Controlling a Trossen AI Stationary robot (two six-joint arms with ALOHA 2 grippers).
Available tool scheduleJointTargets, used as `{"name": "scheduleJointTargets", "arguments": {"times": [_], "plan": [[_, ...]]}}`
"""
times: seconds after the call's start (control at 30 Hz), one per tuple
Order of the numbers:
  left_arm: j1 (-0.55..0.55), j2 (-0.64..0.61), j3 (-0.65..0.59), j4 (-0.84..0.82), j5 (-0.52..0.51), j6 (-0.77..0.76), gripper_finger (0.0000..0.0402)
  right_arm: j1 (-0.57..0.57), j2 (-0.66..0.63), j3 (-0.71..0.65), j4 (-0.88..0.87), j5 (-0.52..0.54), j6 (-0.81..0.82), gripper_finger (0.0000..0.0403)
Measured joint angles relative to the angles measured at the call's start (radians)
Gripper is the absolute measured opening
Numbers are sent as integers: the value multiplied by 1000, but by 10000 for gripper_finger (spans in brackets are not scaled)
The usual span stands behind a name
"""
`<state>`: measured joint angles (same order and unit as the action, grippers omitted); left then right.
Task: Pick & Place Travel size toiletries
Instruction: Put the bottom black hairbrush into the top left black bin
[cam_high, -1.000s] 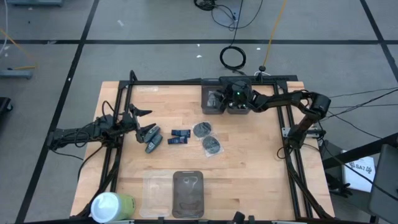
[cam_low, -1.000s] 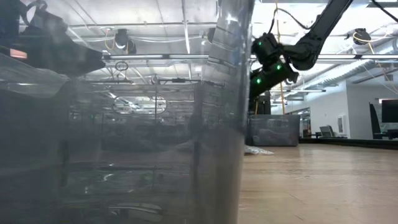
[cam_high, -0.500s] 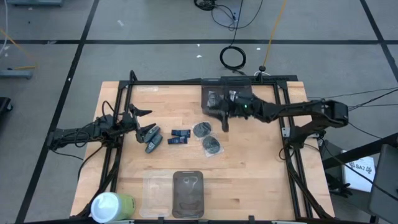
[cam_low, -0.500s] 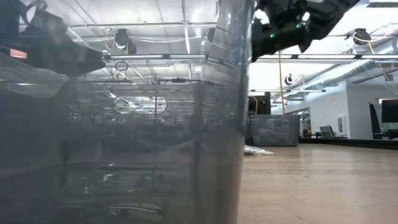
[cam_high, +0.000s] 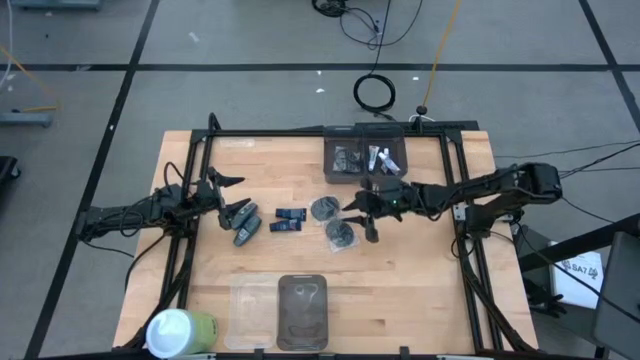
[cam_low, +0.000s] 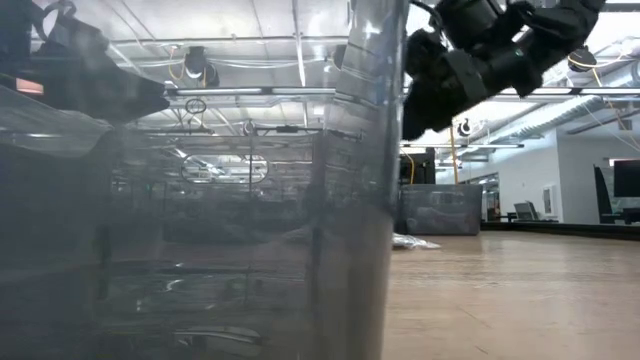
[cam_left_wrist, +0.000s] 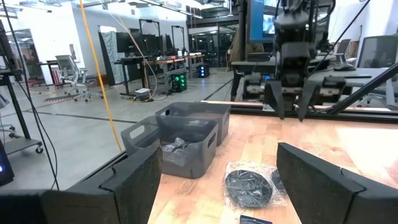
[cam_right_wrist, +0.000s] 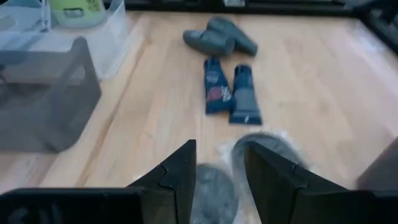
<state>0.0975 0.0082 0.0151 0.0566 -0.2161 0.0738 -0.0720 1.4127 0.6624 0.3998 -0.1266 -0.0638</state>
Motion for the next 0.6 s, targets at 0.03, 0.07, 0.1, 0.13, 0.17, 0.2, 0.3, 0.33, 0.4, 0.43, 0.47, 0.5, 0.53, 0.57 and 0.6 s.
{"name": "scheduleJointTargets", "arguments": {"times": [0.03,0.07,0.1,0.13,0.17,0.2,0.3,0.33,0.4,0.43,0.47,0.5,0.53,0.57,0.6], "plan": [[0,0,0,0,0,0,310,3,7,-16,19,0,8,128],[0,0,0,0,0,0,310,6,20,-32,45,0,17,128],[0,0,0,0,0,0,310,9,30,-50,74,1,28,128],[0,0,0,0,0,0,310,13,41,-72,102,1,39,128],[0,0,0,0,0,0,310,18,56,-90,135,1,53,128],[0,0,0,0,0,0,310,23,77,-102,177,1,66,128],[0,0,0,0,2,0,310,44,127,-133,267,2,98,128],[0,0,0,0,2,0,310,51,142,-137,283,2,103,128],[0,0,0,0,2,0,310,66,173,-137,314,11,101,128],[0,0,0,0,3,0,310,74,183,-137,321,25,95,129],[0,0,0,0,3,0,310,79,192,-137,329,32,86,131],[0,0,0,0,3,0,310,84,200,-137,340,42,80,134],[0,0,0,0,3,0,310,89,205,-135,342,53,78,137],[0,0,0,0,3,0,310,90,208,-134,341,54,78,140],[0,0,0,0,3,0,310,91,211,-129,341,54,78,144]]}}
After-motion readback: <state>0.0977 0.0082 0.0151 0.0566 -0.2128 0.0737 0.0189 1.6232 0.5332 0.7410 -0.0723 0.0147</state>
